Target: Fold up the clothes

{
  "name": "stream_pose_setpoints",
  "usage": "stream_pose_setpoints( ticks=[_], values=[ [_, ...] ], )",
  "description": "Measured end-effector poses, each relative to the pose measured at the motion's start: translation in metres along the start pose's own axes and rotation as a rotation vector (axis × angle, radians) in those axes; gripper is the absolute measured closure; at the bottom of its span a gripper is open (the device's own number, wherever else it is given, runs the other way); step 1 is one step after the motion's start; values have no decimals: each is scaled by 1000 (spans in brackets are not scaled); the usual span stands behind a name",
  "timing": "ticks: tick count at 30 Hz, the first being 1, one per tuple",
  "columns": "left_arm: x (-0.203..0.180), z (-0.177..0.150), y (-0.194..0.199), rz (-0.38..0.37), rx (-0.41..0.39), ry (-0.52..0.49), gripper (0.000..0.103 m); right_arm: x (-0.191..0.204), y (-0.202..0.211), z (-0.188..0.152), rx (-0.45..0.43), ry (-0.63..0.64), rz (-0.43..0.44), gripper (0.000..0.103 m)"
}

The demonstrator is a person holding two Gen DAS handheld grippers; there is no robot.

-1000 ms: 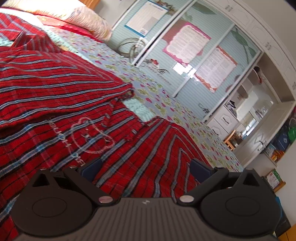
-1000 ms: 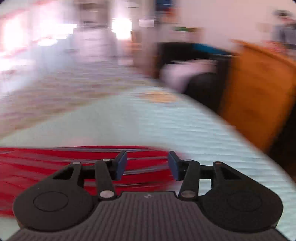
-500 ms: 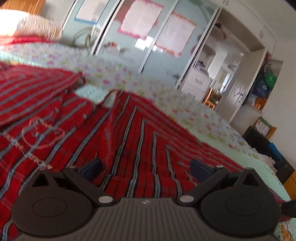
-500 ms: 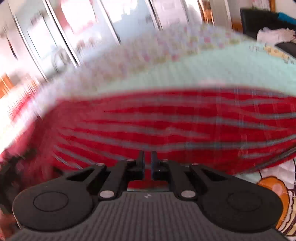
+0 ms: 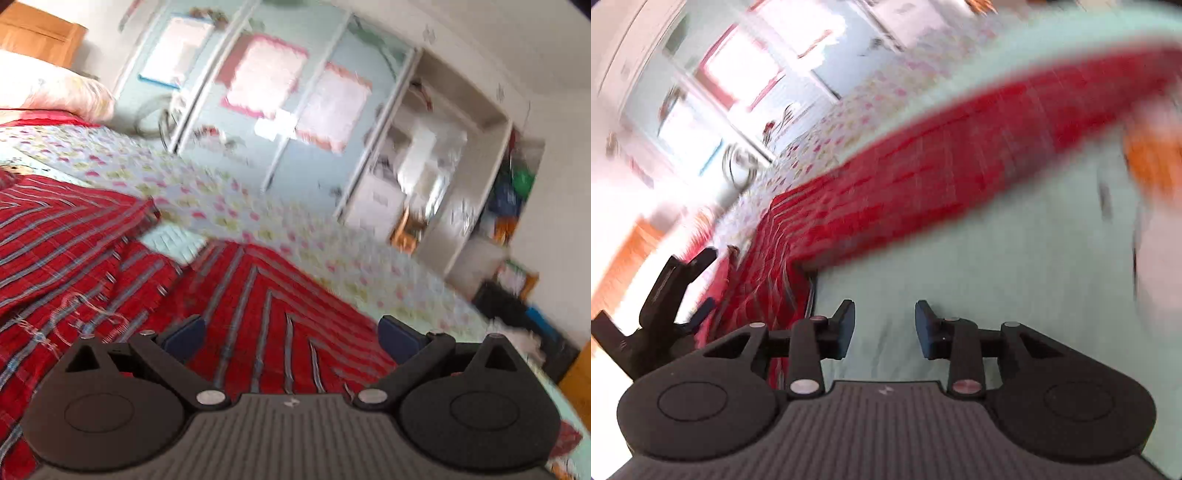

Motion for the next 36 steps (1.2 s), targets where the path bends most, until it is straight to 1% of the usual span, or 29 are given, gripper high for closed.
stream_pose_setpoints(
  ticks=[2,3,4,6,7,8,9,10,11,12,13,14,15,17,20,24,26,30,31,32,33,36],
  values=[
    [-15,-6,-18,-23,95,-82,14,-8,3,-6,-52,-30,49,67],
    [-22,-9,-27,-31,132,-134,19,-12,1,-4,-49,-37,77,67],
    [-28,-14,-38,-22,152,-206,22,-15,-2,-2,-49,-43,95,68],
    [-30,-24,-68,44,230,-315,32,-20,-6,4,-51,-56,100,85],
    [-27,-22,-80,58,253,-310,32,-22,-8,6,-50,-62,99,86],
    [-23,-15,-85,78,228,-295,32,-20,-10,8,-40,-58,93,86],
    [-18,-9,-89,120,189,-284,33,-17,-12,11,-24,-38,83,85],
    [-8,-7,-91,135,177,-228,33,-13,-14,15,-8,-18,73,84],
    [4,-6,-92,136,174,-155,33,-8,-15,20,2,12,66,75],
    [13,-4,-87,112,146,-84,33,0,-16,29,3,58,66,62],
    [22,-3,-79,110,97,-30,33,7,-18,39,2,106,65,58],
    [30,-1,-69,118,43,18,30,12,-23,51,-1,155,64,56],
    [37,0,-65,122,20,52,23,19,-32,65,1,207,62,55],
    [49,3,-61,124,-7,109,18,34,-62,98,20,319,48,55],
    [59,6,-68,82,36,152,18,62,-115,145,59,489,35,55],
    [69,9,-69,19,34,219,15,107,-190,182,136,667,71,55],
    [68,6,-66,12,33,226,15,127,-224,183,198,722,102,55],
    [59,4,-66,16,41,205,15,144,-274,173,349,838,85,55],
    [60,4,-65,10,41,215,15,143,-279,170,367,864,71,55],
    [61,4,-64,4,41,222,15,143,-282,168,393,872,77,53],
    [62,4,-64,-2,40,229,15,142,-284,168,413,875,82,54],
    [63,4,-64,-8,41,234,15,139,-284,173,459,826,90,54]
  ],
)
Point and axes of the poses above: each gripper's, at about its wrist camera, not at the fingertips, and y roughly against the way its jaws point, x to its left, z to its top, the point moved 6 cm from there along -y, roughly the way its jaws point, and after that the axes turned 2 degrees about x, right-handed, at the moved point
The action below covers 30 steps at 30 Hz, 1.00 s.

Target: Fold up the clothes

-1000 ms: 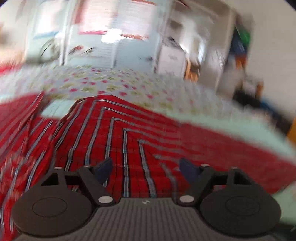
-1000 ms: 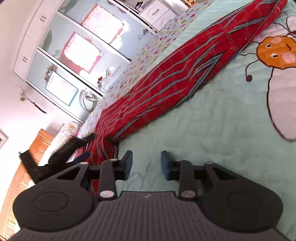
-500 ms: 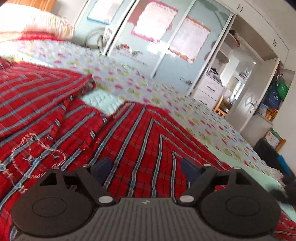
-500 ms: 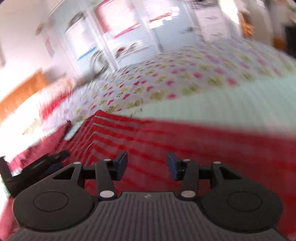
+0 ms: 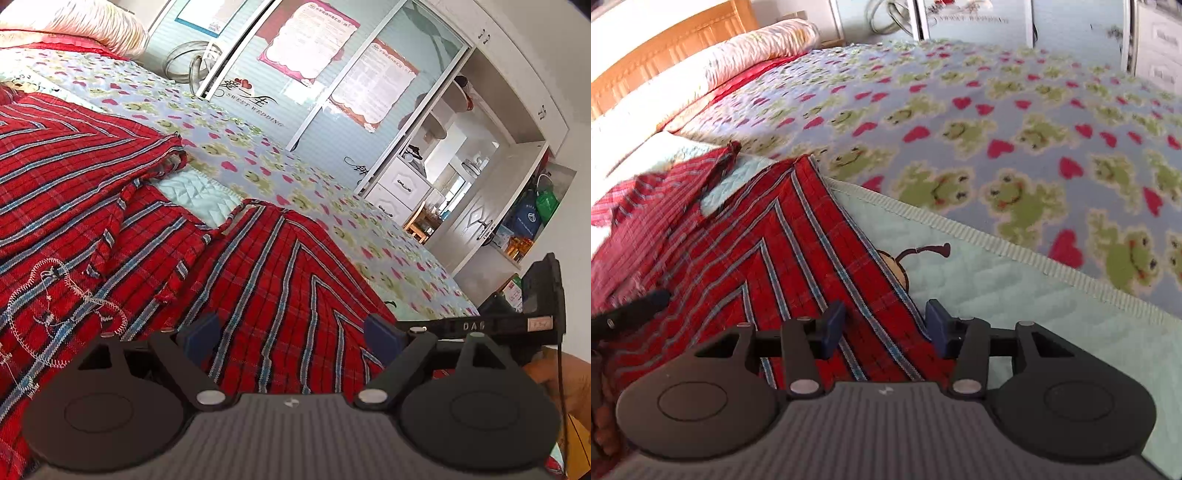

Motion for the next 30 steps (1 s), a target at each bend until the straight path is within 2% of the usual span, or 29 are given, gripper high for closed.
stream_pose_setpoints(
  ticks=[1,2,7,10,12,14,15,17,21,25,26,27,29,30],
  values=[
    [0,0,0,-1,1,0,15,-2,1,1,12,-20,6,56],
    [0,0,0,-3,1,2,14,-3,1,2,22,-29,5,63],
    [2,1,0,-14,2,14,13,-9,4,9,29,-73,21,63],
    [3,1,0,-24,3,23,13,-9,-3,8,43,-42,17,60],
    [4,1,0,-30,3,29,13,-2,-6,5,57,14,55,38],
    [3,1,0,-30,3,30,12,4,-9,1,74,84,66,38],
    [3,1,0,-30,3,30,12,3,-9,2,79,78,64,39],
    [4,1,0,-33,2,32,12,0,-9,5,86,48,64,46],
    [4,1,0,-37,1,36,12,-24,-3,12,71,-134,126,54],
    [5,2,0,-39,1,39,11,-18,-8,11,98,-49,95,60],
    [5,2,0,-40,1,39,11,-16,-8,12,104,-31,79,66],
    [5,2,0,-40,1,39,11,-15,-8,12,109,-8,53,83],
    [5,2,0,-40,1,39,11,-13,-7,11,113,6,18,103],
    [5,2,0,-40,1,40,11,-10,-6,11,111,17,2,103]
  ],
)
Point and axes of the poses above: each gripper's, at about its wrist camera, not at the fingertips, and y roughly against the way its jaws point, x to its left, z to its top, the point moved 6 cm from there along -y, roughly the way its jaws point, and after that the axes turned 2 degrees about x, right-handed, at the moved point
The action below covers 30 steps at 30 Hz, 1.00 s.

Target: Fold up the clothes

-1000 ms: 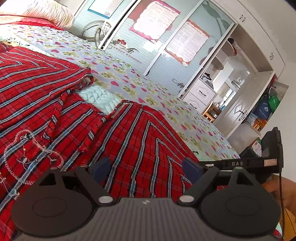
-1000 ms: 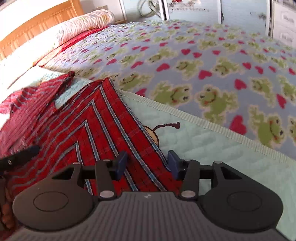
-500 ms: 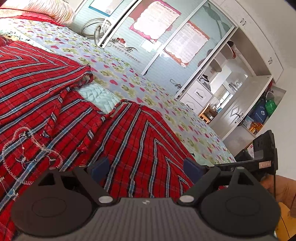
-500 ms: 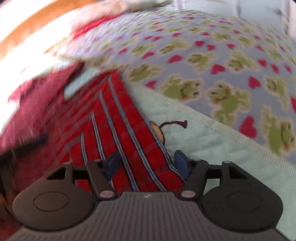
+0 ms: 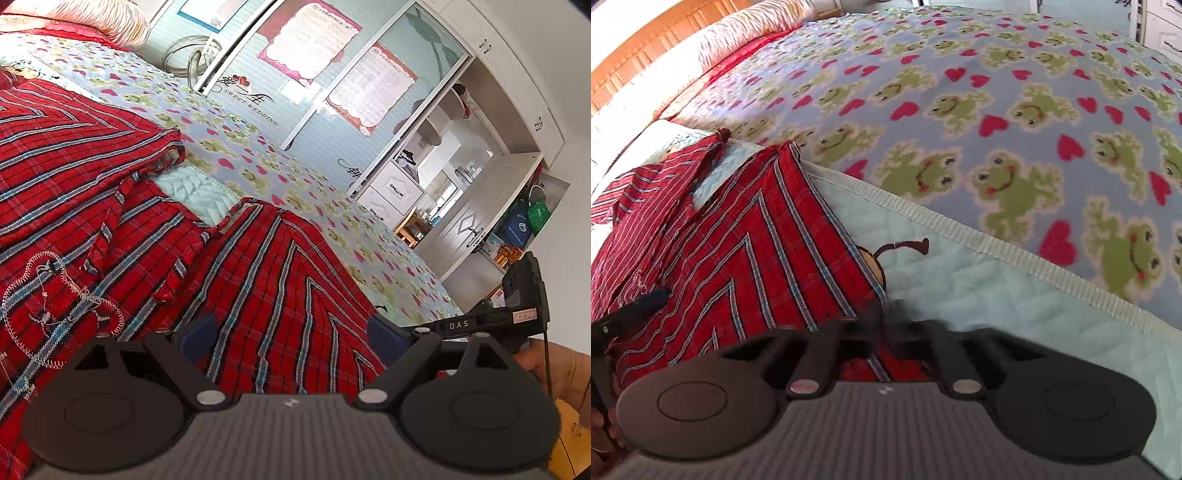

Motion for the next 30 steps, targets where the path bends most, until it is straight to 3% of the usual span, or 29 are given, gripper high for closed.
stream_pose_setpoints(
  ticks=[5,8,14,18,21,23,24,26,27,28,29,30],
  values=[
    [1,1,0,3,-3,0,11,11,1,5,-38,141,-195,103],
    [1,2,-1,5,-6,-1,11,0,-7,10,-51,185,-397,103],
    [0,1,-1,3,-2,0,11,3,20,-2,-193,20,-316,102],
    [1,2,-1,-4,9,5,11,43,50,-35,-160,-73,1,101],
    [-1,4,2,-17,20,13,11,68,47,-66,-39,-16,151,103],
    [-7,6,8,-69,14,-2,11,50,24,-75,2,24,88,103],
    [-15,6,12,-104,12,-32,12,32,19,-69,-62,-10,74,103],
    [-33,3,18,-169,5,-132,11,2,15,-52,-189,-97,-35,103],
    [-42,-3,17,-160,7,-214,10,-13,13,-43,-253,-140,-91,103],
    [-44,-10,8,-98,49,-267,10,-21,13,-38,-296,-166,-132,103],
    [-44,-18,-3,-22,103,-307,12,-16,15,-37,-307,-164,-150,103],
    [-41,-20,-8,2,126,-298,15,-12,16,-37,-318,-162,-168,103]
  ],
)
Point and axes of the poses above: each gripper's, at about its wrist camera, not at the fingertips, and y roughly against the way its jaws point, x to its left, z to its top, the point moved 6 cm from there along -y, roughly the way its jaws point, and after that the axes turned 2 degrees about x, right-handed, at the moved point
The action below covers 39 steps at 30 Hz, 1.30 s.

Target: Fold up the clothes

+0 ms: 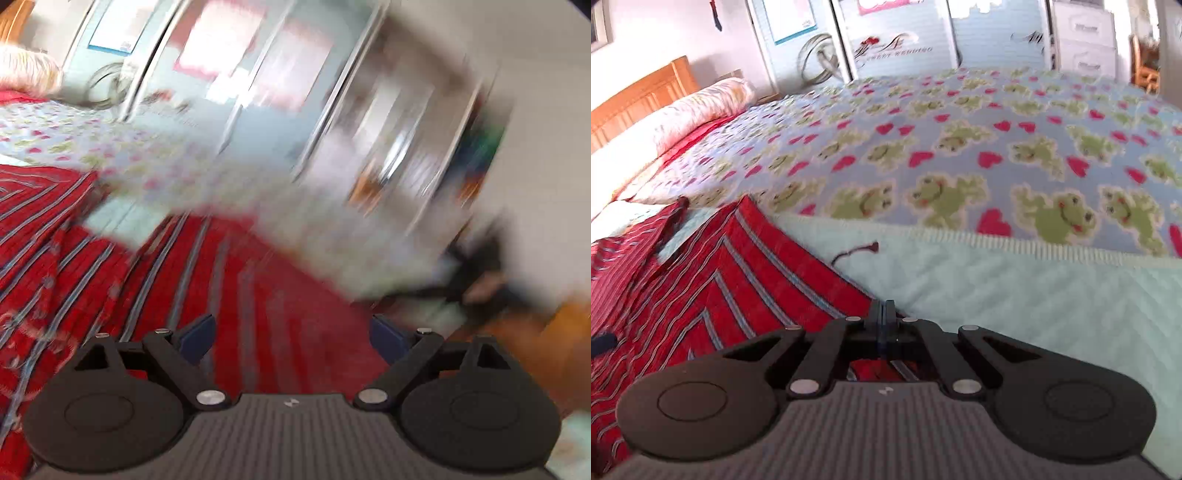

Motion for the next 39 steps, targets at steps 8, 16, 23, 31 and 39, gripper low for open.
stream_pose_setpoints(
  ticks=[8,16,23,31,39],
  values=[
    [15,0,-6,13,-3,86,14,70,-5,-10,141,-24,363,92],
    [29,9,-2,-57,-34,199,14,93,-26,38,62,0,291,100],
    [36,11,0,-85,-44,237,14,74,-101,67,42,-63,210,103],
    [36,12,1,-86,-37,243,13,64,-46,59,-89,-130,235,85],
    [46,14,1,-105,-68,339,15,54,127,-59,-201,-507,450,73]
  ],
)
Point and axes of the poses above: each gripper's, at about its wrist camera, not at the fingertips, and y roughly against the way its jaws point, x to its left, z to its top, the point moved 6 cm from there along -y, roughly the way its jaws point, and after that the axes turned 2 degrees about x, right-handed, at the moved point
